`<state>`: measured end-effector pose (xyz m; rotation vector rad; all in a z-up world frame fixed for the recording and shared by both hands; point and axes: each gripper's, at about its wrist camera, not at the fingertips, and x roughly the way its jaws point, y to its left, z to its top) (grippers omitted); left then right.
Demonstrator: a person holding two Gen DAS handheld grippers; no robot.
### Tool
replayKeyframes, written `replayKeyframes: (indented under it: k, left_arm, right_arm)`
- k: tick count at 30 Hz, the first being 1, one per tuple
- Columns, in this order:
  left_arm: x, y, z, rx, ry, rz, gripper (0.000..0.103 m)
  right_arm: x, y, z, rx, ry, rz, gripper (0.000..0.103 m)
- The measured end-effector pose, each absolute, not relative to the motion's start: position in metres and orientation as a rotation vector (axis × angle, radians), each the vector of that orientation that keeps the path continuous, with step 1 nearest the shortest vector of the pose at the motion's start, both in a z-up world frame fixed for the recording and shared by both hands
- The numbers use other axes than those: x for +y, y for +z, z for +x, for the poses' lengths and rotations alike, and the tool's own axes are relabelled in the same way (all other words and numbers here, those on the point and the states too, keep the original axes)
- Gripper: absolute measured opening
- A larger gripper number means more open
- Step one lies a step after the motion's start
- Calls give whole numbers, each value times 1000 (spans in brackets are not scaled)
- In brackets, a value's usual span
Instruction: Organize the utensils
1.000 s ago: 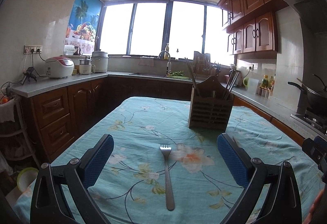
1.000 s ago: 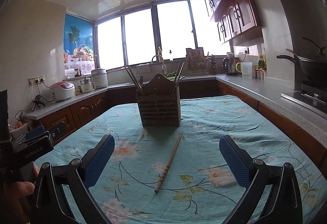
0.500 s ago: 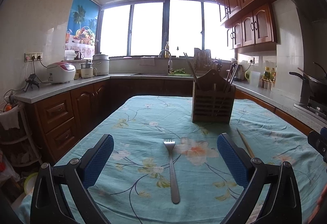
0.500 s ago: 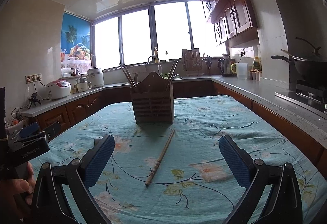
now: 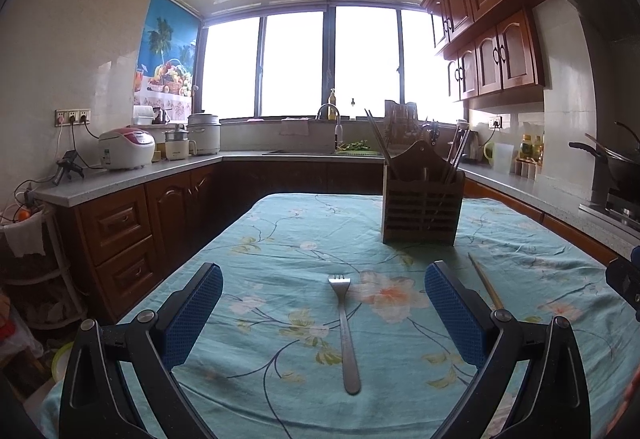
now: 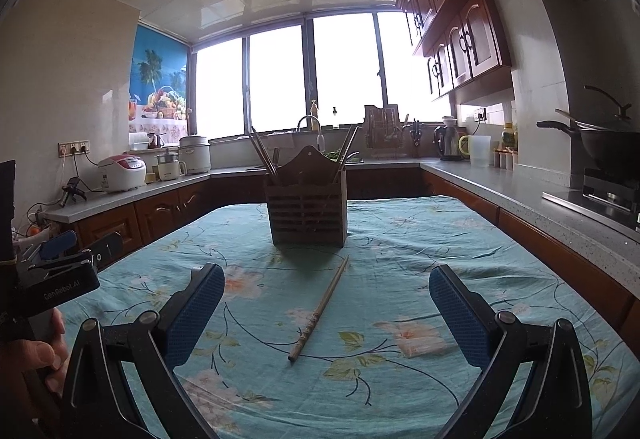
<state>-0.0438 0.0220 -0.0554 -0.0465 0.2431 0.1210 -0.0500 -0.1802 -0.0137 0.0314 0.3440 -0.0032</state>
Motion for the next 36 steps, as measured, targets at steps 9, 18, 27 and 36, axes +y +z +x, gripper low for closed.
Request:
replayKeyframes:
  k: [9,18,27,36]
  left_arm:
    - [25,-60,-47,239,137,-52,102]
    - [25,-60,-50,238,138,-50,102]
    - [21,-60,-52,235,136,-34,102]
    - [18,-60,-52,247,129,-30,102]
  right_arm:
    - [-181,-11,-54,321,3,29,103]
    - [-183,-10,-57,313,4,34,103]
    - [-185,-9,-58,317,4,43,103]
    - [-185,-9,-59,318,9,47,103]
